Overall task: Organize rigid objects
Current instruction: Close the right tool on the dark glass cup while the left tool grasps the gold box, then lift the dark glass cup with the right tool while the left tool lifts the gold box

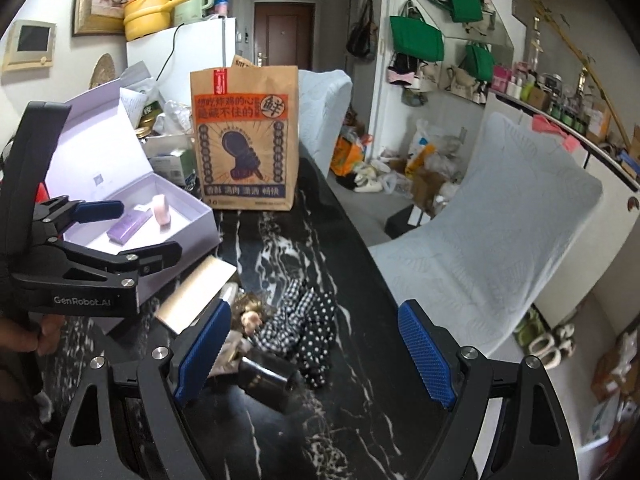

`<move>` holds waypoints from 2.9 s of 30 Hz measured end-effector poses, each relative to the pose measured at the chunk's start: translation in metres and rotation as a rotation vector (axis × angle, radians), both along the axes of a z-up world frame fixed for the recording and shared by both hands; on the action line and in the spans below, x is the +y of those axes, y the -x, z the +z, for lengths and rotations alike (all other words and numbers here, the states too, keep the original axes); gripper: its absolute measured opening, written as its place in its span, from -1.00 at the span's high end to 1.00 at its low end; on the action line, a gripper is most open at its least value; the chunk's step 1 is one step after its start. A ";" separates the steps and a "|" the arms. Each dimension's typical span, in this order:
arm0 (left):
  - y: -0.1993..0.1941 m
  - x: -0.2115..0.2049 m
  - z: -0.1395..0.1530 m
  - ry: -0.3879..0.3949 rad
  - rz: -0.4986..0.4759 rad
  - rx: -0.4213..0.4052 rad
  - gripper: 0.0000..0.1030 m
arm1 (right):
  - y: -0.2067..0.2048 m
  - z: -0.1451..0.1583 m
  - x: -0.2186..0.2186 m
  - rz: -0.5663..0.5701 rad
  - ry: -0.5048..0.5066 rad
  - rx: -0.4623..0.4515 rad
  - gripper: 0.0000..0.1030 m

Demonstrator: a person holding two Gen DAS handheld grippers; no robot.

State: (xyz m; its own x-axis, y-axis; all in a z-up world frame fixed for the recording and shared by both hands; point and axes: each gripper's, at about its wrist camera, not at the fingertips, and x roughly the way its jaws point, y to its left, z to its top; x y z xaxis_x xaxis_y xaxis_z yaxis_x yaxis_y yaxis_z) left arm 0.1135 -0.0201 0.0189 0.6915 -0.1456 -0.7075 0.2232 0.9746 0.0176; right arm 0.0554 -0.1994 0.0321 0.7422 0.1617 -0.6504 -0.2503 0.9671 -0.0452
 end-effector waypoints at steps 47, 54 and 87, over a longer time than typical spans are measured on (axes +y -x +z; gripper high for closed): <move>-0.018 -0.015 -0.081 -0.059 0.025 0.216 0.13 | -0.007 -0.091 0.012 0.140 -0.088 0.193 0.22; 0.003 -0.012 -0.080 -0.065 0.033 0.225 0.13 | 0.002 -0.093 0.012 0.162 -0.098 0.200 0.24; 0.069 0.001 -0.091 -0.004 0.036 0.234 0.08 | 0.022 -0.099 0.010 0.137 -0.133 0.169 -0.35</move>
